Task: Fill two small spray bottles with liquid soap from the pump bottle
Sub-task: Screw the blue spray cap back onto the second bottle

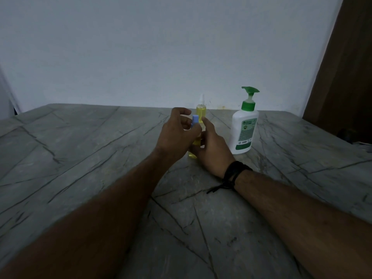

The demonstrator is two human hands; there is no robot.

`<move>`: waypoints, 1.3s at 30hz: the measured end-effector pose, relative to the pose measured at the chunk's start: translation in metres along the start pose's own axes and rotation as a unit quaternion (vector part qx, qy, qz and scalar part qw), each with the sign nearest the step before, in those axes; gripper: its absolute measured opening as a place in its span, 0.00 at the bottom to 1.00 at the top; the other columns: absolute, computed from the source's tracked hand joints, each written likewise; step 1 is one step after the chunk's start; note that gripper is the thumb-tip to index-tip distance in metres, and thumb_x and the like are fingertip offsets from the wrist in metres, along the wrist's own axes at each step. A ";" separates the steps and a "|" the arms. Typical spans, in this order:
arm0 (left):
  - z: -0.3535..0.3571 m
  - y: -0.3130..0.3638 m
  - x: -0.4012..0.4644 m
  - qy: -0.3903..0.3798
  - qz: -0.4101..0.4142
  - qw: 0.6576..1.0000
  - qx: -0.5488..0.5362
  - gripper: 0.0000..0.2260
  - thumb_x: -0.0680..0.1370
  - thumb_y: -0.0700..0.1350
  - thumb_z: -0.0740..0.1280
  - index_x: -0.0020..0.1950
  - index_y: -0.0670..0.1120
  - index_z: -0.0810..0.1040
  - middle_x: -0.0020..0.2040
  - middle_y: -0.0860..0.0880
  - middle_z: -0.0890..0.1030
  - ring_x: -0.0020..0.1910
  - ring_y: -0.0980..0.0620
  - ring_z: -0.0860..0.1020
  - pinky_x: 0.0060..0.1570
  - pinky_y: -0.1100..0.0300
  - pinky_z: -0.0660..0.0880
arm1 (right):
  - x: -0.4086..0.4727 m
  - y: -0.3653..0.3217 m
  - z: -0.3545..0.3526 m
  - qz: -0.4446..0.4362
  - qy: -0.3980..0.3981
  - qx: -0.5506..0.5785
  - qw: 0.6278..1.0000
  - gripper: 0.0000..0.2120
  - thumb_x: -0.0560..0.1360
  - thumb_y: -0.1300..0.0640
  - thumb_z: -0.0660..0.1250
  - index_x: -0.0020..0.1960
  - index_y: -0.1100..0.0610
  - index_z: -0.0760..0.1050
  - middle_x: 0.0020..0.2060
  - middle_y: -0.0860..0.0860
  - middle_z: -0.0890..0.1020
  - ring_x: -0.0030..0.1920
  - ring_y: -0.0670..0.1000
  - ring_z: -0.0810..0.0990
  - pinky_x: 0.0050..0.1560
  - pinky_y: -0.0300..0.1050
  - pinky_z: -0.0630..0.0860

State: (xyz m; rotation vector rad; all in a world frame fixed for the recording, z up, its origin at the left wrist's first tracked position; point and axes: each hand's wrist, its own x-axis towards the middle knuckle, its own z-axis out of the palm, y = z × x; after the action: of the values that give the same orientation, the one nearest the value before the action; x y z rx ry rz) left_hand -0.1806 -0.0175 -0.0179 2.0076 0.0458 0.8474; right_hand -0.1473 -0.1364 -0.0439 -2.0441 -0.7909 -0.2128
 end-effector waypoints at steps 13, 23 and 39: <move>0.001 -0.001 0.000 0.002 0.017 1.000 0.018 0.18 0.77 0.49 0.70 0.64 0.48 0.70 0.50 0.55 0.77 0.49 0.57 0.78 0.45 0.58 0.80 | 0.000 -0.002 0.000 0.002 0.001 0.002 1.000 0.42 0.78 0.53 0.70 0.82 0.55 0.47 0.66 0.56 0.79 0.63 0.56 0.79 0.61 0.45 0.74; -0.002 -0.002 -0.002 0.000 0.020 0.999 0.027 0.16 0.78 0.48 0.69 0.64 0.47 0.72 0.52 0.52 0.81 0.50 0.58 0.78 0.45 0.62 0.78 | 0.001 -0.001 0.000 0.007 0.003 0.005 1.000 0.43 0.78 0.53 0.71 0.82 0.55 0.47 0.65 0.57 0.79 0.62 0.56 0.79 0.63 0.51 0.76; 0.004 -0.004 0.000 -0.001 0.029 0.998 0.054 0.22 0.74 0.52 0.72 0.64 0.49 0.70 0.54 0.52 0.75 0.50 0.56 0.76 0.44 0.65 0.75 | 0.000 0.000 0.001 -0.003 0.001 0.005 1.000 0.41 0.78 0.53 0.71 0.81 0.56 0.49 0.69 0.55 0.77 0.64 0.55 0.79 0.64 0.48 0.76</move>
State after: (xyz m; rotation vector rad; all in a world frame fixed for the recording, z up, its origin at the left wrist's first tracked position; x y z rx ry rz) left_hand -0.1770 -0.0185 -0.0226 2.1196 0.0320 0.8967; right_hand -0.1471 -0.1356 -0.0440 -2.0324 -0.7947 -0.2149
